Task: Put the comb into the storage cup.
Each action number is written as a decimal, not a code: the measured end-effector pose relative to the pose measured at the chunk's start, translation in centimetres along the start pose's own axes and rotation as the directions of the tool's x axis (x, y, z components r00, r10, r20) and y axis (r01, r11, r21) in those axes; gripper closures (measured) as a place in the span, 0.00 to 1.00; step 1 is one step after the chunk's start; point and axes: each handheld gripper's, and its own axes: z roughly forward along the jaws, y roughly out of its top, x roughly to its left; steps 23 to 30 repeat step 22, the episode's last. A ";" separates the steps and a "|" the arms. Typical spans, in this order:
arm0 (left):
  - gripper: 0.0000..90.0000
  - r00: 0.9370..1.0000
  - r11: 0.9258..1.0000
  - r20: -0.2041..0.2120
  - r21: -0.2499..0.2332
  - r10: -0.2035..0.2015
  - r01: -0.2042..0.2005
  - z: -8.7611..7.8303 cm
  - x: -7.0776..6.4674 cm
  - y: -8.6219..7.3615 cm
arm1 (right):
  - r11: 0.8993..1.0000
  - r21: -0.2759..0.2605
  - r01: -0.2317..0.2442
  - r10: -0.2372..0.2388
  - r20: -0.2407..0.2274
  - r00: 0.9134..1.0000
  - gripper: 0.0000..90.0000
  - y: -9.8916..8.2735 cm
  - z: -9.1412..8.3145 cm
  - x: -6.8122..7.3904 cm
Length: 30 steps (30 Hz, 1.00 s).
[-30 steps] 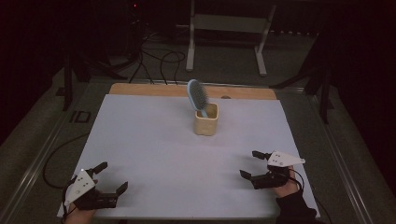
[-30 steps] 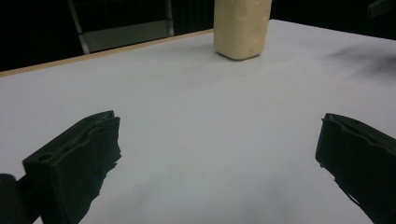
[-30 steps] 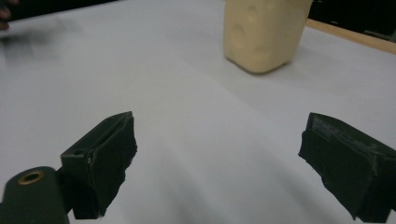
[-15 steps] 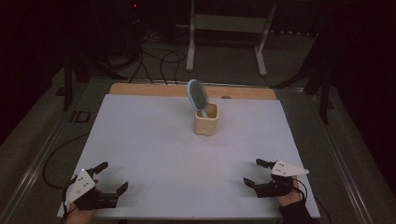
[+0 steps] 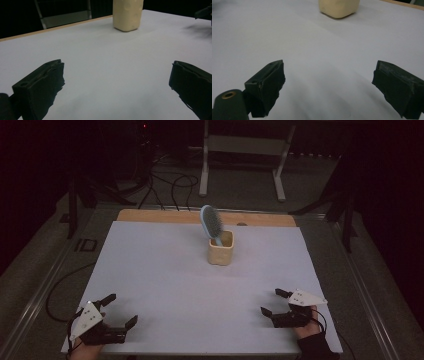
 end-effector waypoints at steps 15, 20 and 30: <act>0.00 1.000 1.000 -0.002 0.006 0.004 -0.004 0.0 0.0 0.0 | 0.999 0.012 -0.031 0.031 -0.024 0.999 0.11 0.1 0.0 0.1; 0.00 1.000 1.000 -0.002 0.007 0.002 -0.002 0.0 0.0 0.0 | 1.000 0.007 -0.016 0.016 -0.021 1.000 0.11 0.1 0.0 0.2; 0.00 1.000 1.000 -0.003 0.005 0.003 -0.003 0.0 0.0 0.0 | 1.000 0.006 -0.018 0.018 -0.022 1.000 0.11 0.1 0.0 0.2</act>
